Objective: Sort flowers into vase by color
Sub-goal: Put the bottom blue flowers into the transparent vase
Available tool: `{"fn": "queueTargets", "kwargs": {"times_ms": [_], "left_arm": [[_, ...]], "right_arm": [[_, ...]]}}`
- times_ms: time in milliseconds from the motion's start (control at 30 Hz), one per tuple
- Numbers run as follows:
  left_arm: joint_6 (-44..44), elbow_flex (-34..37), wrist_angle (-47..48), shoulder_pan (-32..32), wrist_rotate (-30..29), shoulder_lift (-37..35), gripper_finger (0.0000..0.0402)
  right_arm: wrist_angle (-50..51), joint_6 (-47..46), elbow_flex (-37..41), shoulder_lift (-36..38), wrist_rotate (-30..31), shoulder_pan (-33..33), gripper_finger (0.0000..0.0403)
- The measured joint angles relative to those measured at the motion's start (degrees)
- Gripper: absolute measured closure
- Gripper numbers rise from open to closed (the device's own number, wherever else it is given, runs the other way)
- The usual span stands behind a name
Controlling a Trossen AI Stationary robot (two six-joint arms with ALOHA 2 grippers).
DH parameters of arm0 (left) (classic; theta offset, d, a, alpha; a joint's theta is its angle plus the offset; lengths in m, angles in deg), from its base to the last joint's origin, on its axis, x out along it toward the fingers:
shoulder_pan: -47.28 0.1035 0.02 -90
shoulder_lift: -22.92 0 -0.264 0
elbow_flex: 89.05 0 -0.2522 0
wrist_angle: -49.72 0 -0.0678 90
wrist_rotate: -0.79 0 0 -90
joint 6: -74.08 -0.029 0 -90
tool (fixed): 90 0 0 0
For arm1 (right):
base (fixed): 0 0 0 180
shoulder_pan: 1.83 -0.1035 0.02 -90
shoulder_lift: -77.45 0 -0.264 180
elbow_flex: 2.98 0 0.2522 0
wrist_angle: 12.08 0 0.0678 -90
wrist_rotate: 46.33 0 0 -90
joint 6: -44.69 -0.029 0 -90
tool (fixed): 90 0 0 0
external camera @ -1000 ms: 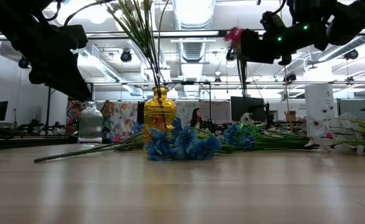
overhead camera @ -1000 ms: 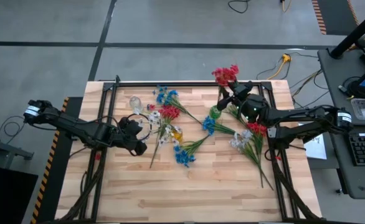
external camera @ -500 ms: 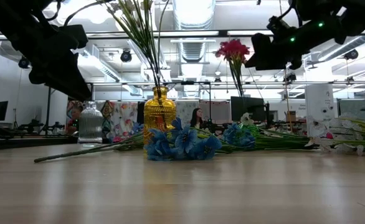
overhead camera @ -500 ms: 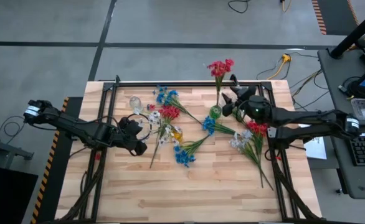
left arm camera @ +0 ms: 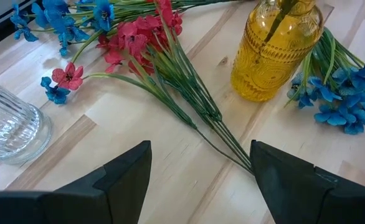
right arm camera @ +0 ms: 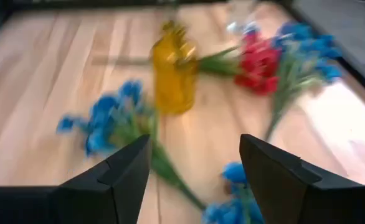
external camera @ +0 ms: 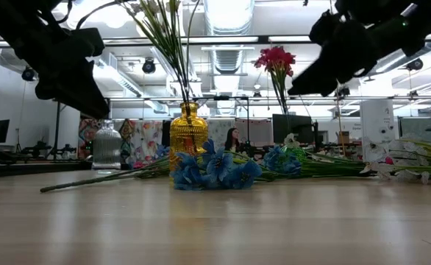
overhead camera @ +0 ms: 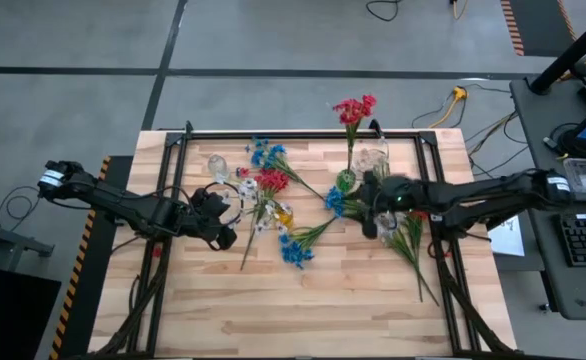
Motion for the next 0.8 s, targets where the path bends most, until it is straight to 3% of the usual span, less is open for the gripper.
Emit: {"fn": "queueTargets", "kwargs": {"times_ms": [200, 567, 800], "left_arm": [[0.00, 0.00, -0.41, -0.01, 0.01, -0.01, 0.0143], [0.36, 0.00, -0.52, 0.00, 0.27, -0.01, 0.0143], [6.45, 0.05, -0.49, -0.35, 8.70, 0.01, 0.0143]], "right_arm": [[-0.03, 5.02, -2.84, -9.61, 4.23, -6.85, 0.0170], [0.05, 7.29, -10.37, -26.26, 4.13, -9.52, 0.0170], [0.33, 10.11, -15.45, -34.85, 3.97, -9.83, 0.0170]]}}
